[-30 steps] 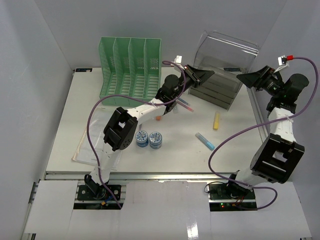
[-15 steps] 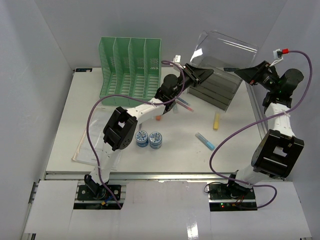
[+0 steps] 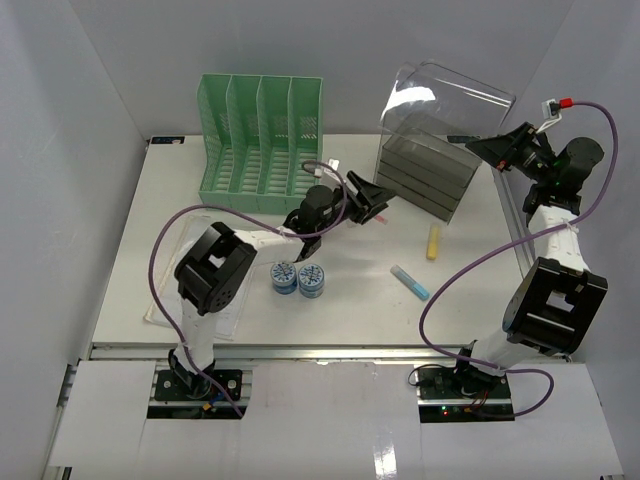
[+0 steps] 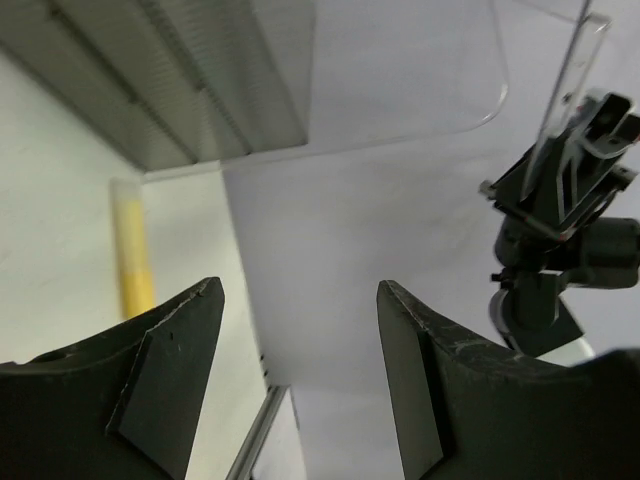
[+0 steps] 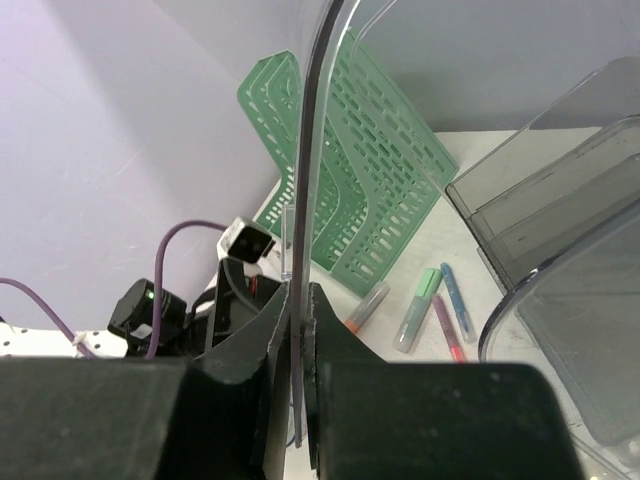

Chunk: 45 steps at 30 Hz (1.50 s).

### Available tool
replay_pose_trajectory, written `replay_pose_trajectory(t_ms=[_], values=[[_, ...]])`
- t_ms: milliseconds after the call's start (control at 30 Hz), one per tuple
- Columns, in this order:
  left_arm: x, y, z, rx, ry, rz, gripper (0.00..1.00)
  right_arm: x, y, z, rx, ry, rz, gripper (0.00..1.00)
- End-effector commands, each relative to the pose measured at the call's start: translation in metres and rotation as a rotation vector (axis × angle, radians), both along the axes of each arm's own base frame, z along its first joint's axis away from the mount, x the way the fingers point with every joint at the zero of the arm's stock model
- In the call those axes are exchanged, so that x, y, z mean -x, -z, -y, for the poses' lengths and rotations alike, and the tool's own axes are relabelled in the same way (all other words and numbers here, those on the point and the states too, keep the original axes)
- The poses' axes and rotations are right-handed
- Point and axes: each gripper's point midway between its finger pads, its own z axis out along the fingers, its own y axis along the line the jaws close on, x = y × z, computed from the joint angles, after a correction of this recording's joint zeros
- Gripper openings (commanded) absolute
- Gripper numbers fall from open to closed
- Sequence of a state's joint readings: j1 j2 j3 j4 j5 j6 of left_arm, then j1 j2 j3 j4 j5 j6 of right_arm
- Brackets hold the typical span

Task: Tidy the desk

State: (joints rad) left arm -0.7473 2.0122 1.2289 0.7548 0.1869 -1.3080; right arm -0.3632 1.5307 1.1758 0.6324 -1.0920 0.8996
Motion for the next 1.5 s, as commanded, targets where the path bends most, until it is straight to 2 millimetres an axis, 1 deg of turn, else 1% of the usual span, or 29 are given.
replay_pose_trajectory(t_ms=[0, 100, 167, 200, 233, 267, 300, 367, 467, 567, 600, 667, 733, 767, 900, 967, 1033, 1100, 1167, 1267, 1333, 1400, 1433, 1467], values=[[0.021, -0.009, -0.033, -0.077, -0.044, 0.067, 0.74, 0.000, -0.024, 0.002, 0.061, 0.034, 0.157, 0.08], [0.028, 0.009, -0.045, -0.232, -0.051, 0.079, 0.76, 0.002, -0.021, 0.002, 0.071, 0.030, 0.157, 0.08], [0.033, 0.002, -0.051, -0.348, -0.046, 0.147, 0.77, 0.003, -0.019, 0.001, 0.078, 0.028, 0.156, 0.08], [0.036, -0.011, -0.053, -0.380, -0.042, 0.192, 0.77, 0.004, -0.018, 0.001, 0.081, 0.027, 0.157, 0.08], [0.040, -0.019, -0.054, -0.407, -0.031, 0.226, 0.77, 0.005, -0.017, 0.000, 0.082, 0.025, 0.156, 0.08], [0.045, -0.014, -0.057, -0.464, -0.012, 0.249, 0.77, 0.005, -0.016, 0.000, 0.081, 0.026, 0.154, 0.08], [0.054, -0.019, -0.063, -0.528, 0.004, 0.289, 0.77, 0.006, -0.015, 0.000, 0.081, 0.027, 0.153, 0.08], [0.070, -0.017, -0.078, -0.645, 0.008, 0.324, 0.78, 0.007, -0.015, 0.000, 0.081, 0.024, 0.150, 0.08], [0.100, -0.002, -0.121, -0.842, 0.003, 0.282, 0.78, 0.008, -0.014, -0.001, 0.083, 0.023, 0.149, 0.08], [0.125, 0.017, -0.156, -0.998, 0.009, 0.214, 0.78, 0.009, -0.012, -0.001, 0.081, 0.020, 0.141, 0.08], [0.129, 0.019, -0.163, -1.033, 0.000, 0.194, 0.78, 0.009, -0.011, -0.001, 0.080, 0.020, 0.137, 0.08], [0.147, 0.036, -0.179, -1.145, 0.036, 0.116, 0.79, 0.009, -0.009, -0.001, 0.077, 0.018, 0.128, 0.08], [0.160, 0.050, -0.181, -1.211, 0.056, 0.070, 0.82, 0.009, -0.008, -0.001, 0.075, 0.018, 0.122, 0.08], [0.165, 0.058, -0.186, -1.235, 0.047, 0.023, 0.82, 0.009, -0.007, -0.002, 0.076, 0.016, 0.122, 0.08], [0.182, 0.086, -0.198, -1.201, -0.019, -0.164, 0.85, 0.011, -0.005, -0.002, 0.081, 0.022, 0.120, 0.08], [0.185, 0.092, -0.202, -1.172, -0.062, -0.215, 0.87, 0.011, -0.002, -0.002, 0.081, 0.024, 0.114, 0.08], [0.183, 0.094, -0.201, -1.146, -0.093, -0.228, 0.87, 0.010, 0.000, -0.001, 0.079, 0.024, 0.108, 0.08], [0.177, 0.096, -0.201, -1.141, -0.132, -0.235, 0.93, 0.010, 0.001, -0.001, 0.080, 0.022, 0.106, 0.08], [0.173, 0.102, -0.200, -1.160, -0.152, -0.246, 0.98, 0.010, 0.001, -0.002, 0.080, 0.020, 0.105, 0.08], [0.163, 0.117, -0.189, -1.193, -0.142, -0.255, 0.98, 0.011, 0.002, -0.002, 0.081, 0.020, 0.105, 0.08], [0.156, 0.125, -0.178, -1.194, -0.119, -0.254, 0.98, 0.012, 0.003, -0.002, 0.080, 0.021, 0.103, 0.08], [0.149, 0.130, -0.169, -1.194, -0.107, -0.250, 0.98, 0.012, 0.002, -0.002, 0.082, 0.022, 0.106, 0.08], [0.144, 0.128, -0.165, -1.188, -0.109, -0.246, 0.98, 0.012, 0.002, -0.002, 0.082, 0.022, 0.106, 0.08], [0.140, 0.130, -0.164, -1.193, -0.111, -0.246, 0.98, 0.013, 0.002, -0.002, 0.082, 0.021, 0.106, 0.08]])
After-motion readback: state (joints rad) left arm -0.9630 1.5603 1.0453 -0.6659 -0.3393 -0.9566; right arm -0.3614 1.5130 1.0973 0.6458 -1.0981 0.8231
